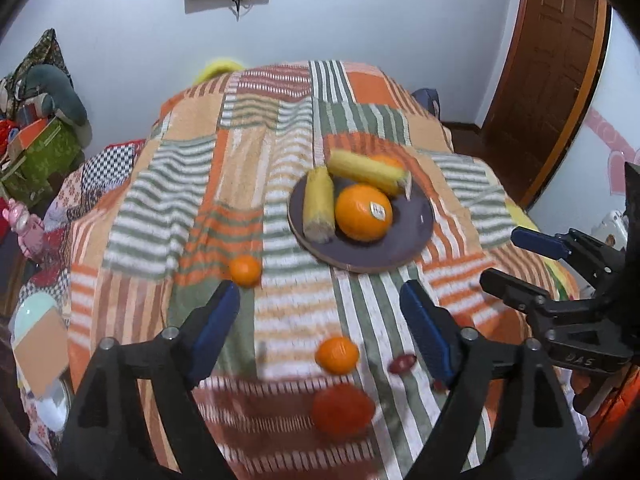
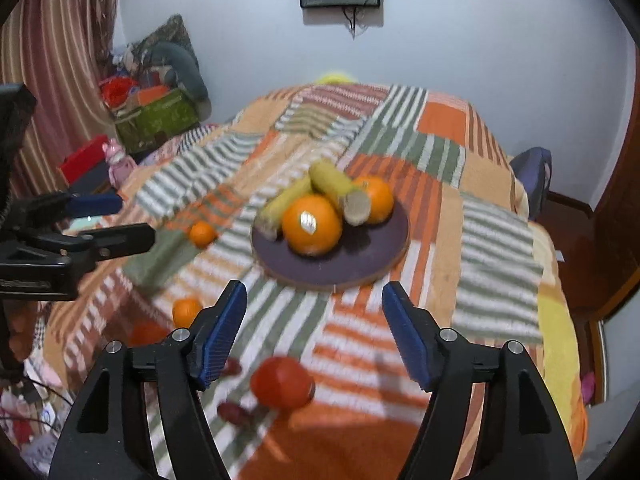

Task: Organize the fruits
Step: 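Grasp a red tomato with the left tool while the right tool grasps another tomato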

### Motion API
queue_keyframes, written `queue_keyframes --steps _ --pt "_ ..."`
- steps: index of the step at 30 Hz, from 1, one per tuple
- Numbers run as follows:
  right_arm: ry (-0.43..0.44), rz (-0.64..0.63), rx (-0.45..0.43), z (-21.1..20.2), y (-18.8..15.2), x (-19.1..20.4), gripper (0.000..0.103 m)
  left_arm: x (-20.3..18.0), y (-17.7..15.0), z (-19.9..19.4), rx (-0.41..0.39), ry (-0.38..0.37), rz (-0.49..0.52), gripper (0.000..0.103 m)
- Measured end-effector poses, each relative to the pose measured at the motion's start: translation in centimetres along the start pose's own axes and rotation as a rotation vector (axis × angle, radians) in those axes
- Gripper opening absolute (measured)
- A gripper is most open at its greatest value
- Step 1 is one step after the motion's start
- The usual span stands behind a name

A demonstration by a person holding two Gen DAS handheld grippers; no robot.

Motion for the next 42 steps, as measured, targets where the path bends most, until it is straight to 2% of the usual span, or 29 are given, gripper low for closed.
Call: queue_keyframes --steps 13,20,27,29,31,37,42 --pt "-0.012 0.025 0.11 0.2 -6.3 -1.2 0.067 -1.3 -6.5 1.5 0.13 0.0 -0.055 0.089" --pt "0.018 0.038 0.141 1.0 -6.8 -0.8 0.067 -1.7 -8.2 2.8 0.165 -0.016 -0.064 0.089" --pt "0.056 0.035 0.175 2.4 -6.8 0.1 0.061 -2.0 -9.1 3.9 0.188 -0.046 -0.073 0.089" --pt "0.057 0.036 0.184 2.8 -6.8 0.2 0.058 -2.1 -9.1 4.1 0.186 -0.052 -0.075 0.087" --pt "0.061 0.039 0.2 3.3 -6.9 0.3 0.052 -2.1 -9.1 4.1 0.185 -0.06 -0.074 0.076" --pt "0.082 0.069 0.229 3.9 -7.2 0.3 0.045 -2.6 -9.1 4.6 0.183 -0.12 -0.079 0.051" --pt "0.075 0.059 0.218 3.6 -7.2 0.5 0.044 -2.9 -8.9 4.3 0.179 -0.11 -0.057 0.05"
Point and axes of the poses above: each gripper's, at about its wrist camera, not at the fingertips, and z roughly the way its jaws point, x to its left, y to its top, the point moved 5 cm from there along z, roughly the way its jaws point, and after that the axes turned 12 degrees about z, right-handed, at the moved point
